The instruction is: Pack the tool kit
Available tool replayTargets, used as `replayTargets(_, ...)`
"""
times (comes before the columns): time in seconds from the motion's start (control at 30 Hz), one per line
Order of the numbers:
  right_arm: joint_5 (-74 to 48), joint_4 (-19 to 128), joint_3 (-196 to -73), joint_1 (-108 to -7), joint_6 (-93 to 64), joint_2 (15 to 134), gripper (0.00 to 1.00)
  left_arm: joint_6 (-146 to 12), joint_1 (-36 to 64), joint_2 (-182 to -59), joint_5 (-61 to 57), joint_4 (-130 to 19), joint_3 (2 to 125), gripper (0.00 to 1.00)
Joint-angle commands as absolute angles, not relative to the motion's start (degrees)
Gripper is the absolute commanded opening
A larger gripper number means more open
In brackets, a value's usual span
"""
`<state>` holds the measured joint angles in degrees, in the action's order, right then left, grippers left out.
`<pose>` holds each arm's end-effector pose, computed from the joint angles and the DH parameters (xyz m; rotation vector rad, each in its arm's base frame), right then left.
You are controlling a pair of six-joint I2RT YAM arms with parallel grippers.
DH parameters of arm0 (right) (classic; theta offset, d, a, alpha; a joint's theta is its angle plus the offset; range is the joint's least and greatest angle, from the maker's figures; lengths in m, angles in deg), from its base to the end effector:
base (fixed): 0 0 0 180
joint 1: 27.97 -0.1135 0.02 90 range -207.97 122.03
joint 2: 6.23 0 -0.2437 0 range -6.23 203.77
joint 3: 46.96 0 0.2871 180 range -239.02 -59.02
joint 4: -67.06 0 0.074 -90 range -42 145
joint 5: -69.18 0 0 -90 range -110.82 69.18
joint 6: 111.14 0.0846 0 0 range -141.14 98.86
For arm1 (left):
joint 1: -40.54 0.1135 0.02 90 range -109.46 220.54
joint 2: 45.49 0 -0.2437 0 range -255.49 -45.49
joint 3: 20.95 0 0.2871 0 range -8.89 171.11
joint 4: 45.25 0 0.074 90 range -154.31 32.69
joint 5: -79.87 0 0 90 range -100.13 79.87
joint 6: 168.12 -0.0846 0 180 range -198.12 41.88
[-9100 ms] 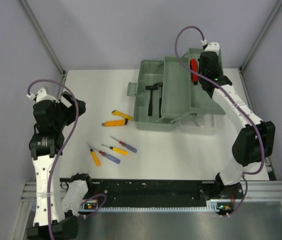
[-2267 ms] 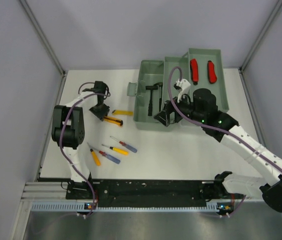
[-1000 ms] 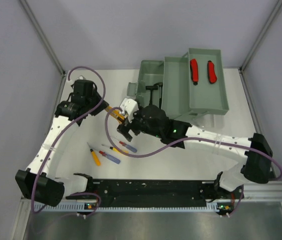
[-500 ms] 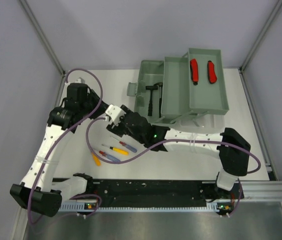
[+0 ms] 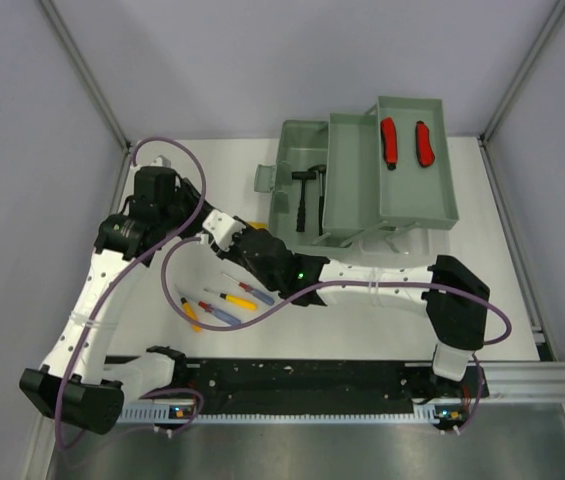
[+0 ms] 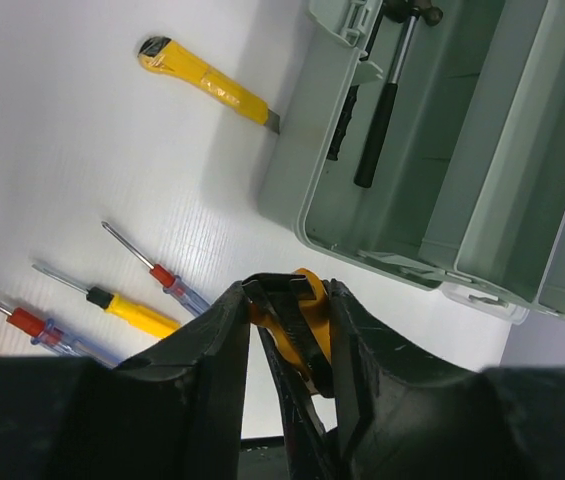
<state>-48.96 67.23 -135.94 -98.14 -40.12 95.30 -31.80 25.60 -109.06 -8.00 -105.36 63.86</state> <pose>0.2051 0.4513 0.2580 -0.9663 1.4779 0.2102 0.2915 -0.0810 0.3362 -0.6081 2.2412 -0.6031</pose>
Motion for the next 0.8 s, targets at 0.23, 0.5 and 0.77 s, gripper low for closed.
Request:
replayTargets(0.23, -53.43, 69.41, -135.05, -98.46, -42.14, 88.78, 0.04, -34.26, 25.42, -104.56, -13.11, -103.54, 70.56, 0.79)
replayTargets(0.5, -53.44, 63.53, -132.85, -90.74, -37.41, 79.13, 0.04, -37.42, 25.42, -100.07, -17.60, -101.61, 72.50, 0.85)
replayTargets(0.77, -47.20, 55.36, -132.49, -69.23, -27.66, 70.24, 0.05, -39.98, 25.42, -99.80, -14.79, -99.59, 69.95, 0.86)
